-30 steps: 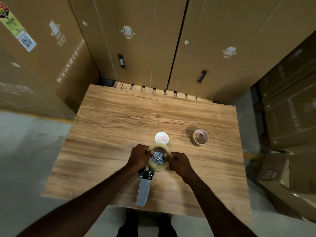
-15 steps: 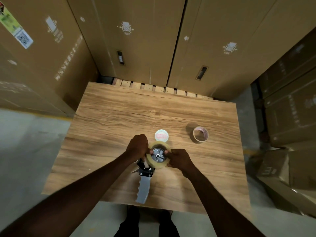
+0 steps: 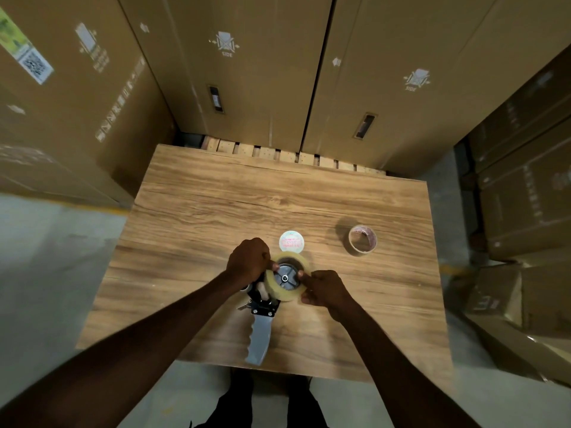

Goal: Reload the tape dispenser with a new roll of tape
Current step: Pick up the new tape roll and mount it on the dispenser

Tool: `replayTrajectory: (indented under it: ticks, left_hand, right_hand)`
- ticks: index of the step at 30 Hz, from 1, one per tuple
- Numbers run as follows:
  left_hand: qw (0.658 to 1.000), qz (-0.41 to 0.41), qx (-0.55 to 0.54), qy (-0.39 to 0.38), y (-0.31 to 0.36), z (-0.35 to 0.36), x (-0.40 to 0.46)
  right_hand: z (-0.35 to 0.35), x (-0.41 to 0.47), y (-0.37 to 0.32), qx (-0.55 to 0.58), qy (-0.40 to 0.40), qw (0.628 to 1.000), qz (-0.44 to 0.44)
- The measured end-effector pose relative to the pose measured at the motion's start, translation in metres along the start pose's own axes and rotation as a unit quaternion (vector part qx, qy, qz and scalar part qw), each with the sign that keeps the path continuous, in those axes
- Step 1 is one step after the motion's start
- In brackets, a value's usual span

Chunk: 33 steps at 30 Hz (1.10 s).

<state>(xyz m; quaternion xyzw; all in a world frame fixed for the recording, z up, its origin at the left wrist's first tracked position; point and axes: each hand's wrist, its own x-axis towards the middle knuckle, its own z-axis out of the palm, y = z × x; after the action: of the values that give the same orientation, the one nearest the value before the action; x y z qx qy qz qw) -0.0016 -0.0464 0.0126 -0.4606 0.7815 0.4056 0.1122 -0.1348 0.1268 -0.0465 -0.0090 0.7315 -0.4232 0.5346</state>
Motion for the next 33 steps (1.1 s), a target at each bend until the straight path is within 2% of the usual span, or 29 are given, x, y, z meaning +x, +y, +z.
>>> replayTrajectory:
  ticks: [5, 11, 16, 19, 22, 25, 33]
  left_hand:
    - [0.998, 0.031, -0.041, 0.032, -0.003, 0.01, -0.001]
    - [0.997, 0.067, -0.031, 0.015, -0.004, 0.007, 0.003]
    - [0.995, 0.086, -0.042, 0.017, -0.011, 0.007, 0.003]
    - [0.994, 0.088, -0.053, 0.033, -0.018, 0.007, 0.002]
    - [0.995, 0.082, -0.05, 0.004, -0.026, 0.004, 0.0]
    - [0.996, 0.076, -0.049, -0.015, -0.027, 0.002, 0.002]
    - [0.993, 0.096, -0.072, 0.012, -0.015, 0.006, 0.002]
  right_hand:
    - [0.001, -0.01, 0.002, 0.04, -0.034, 0.997, 0.055]
    - [0.003, -0.011, 0.006, 0.01, -0.058, 0.996, 0.074]
    - [-0.001, -0.011, 0.0, -0.023, -0.048, 0.997, 0.05]
    - [-0.007, -0.011, -0.008, -0.009, -0.036, 0.999, 0.007]
    - [-0.013, -0.008, -0.015, -0.028, -0.034, 0.999, -0.03]
    - [-0.012, -0.007, -0.02, -0.055, -0.041, 0.997, -0.021]
    - [-0.011, -0.014, -0.019, -0.091, -0.075, 0.993, -0.002]
